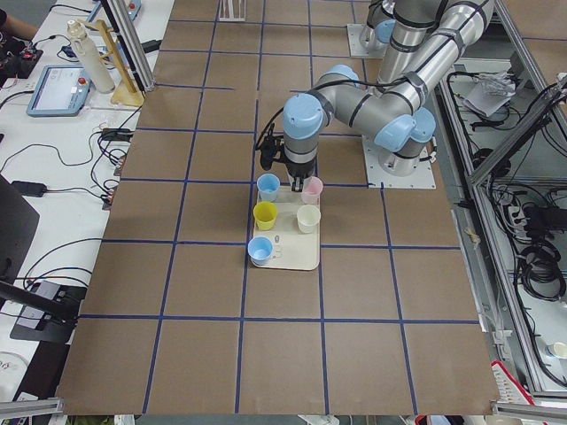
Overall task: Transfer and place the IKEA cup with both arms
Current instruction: 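Carry the white cup with the left gripper over the tray and lower it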
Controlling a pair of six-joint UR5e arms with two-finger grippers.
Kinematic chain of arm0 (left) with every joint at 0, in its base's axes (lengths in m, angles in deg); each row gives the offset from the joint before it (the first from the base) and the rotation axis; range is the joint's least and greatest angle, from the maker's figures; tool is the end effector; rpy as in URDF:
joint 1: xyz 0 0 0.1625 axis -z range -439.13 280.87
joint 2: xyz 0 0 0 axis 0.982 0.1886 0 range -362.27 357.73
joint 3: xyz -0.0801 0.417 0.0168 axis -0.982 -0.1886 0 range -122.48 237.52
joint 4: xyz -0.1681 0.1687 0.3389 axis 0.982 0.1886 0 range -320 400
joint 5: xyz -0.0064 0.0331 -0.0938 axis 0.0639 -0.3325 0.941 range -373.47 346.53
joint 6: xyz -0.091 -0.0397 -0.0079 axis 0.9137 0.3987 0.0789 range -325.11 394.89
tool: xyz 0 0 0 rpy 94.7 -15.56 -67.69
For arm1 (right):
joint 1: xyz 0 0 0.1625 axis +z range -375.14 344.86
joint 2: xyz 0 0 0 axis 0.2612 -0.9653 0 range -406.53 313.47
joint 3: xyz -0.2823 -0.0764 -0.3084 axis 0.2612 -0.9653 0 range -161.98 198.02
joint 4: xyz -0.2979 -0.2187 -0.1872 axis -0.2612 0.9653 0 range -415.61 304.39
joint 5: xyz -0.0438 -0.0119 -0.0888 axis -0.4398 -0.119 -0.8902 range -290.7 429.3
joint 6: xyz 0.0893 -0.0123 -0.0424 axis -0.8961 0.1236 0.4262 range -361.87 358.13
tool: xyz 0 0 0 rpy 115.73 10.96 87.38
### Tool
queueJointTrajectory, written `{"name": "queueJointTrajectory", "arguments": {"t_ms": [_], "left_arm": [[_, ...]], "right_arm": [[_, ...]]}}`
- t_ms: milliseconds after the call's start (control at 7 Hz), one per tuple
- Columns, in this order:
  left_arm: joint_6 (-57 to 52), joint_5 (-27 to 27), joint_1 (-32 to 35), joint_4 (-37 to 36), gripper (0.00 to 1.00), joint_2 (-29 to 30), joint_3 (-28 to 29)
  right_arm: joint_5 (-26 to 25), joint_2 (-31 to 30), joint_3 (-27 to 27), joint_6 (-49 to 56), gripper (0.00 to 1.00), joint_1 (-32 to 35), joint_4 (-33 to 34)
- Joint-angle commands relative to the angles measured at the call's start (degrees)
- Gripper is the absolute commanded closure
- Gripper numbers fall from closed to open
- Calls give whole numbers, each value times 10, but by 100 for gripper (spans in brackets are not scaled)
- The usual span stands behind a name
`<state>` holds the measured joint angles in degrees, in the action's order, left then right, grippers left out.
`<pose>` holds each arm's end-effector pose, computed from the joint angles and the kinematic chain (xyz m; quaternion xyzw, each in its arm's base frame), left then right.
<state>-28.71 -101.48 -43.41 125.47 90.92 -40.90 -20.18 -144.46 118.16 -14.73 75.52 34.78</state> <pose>0.3216 -0.3997 0.3969 -0.0801 -0.9947 -0.0169 0.0618 0.1392 -0.4281 0.4656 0.1062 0.9942 0.0163 0.0026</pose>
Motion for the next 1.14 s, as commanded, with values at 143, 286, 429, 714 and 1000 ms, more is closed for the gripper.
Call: {"name": "queueJointTrajectory", "arguments": {"t_ms": [143, 286, 429, 714, 1000], "left_arm": [[-128, -6, -73, -93, 100, 98, 15], [-133, -1, -74, -114, 100, 126, 12], [-153, 1, -77, -142, 100, 147, 9], [-173, 2, -91, -165, 100, 182, 9], [-173, 3, -91, -169, 100, 196, 10]], "right_arm": [[-2, -9, -1, 23, 0, -7, 0], [-3, -11, -2, 27, 0, -16, -3], [-3, -10, -2, 29, 0, -21, -3], [-3, -11, -1, 25, 0, -21, 0], [-1, -10, -1, 26, 0, -21, -6]]}}
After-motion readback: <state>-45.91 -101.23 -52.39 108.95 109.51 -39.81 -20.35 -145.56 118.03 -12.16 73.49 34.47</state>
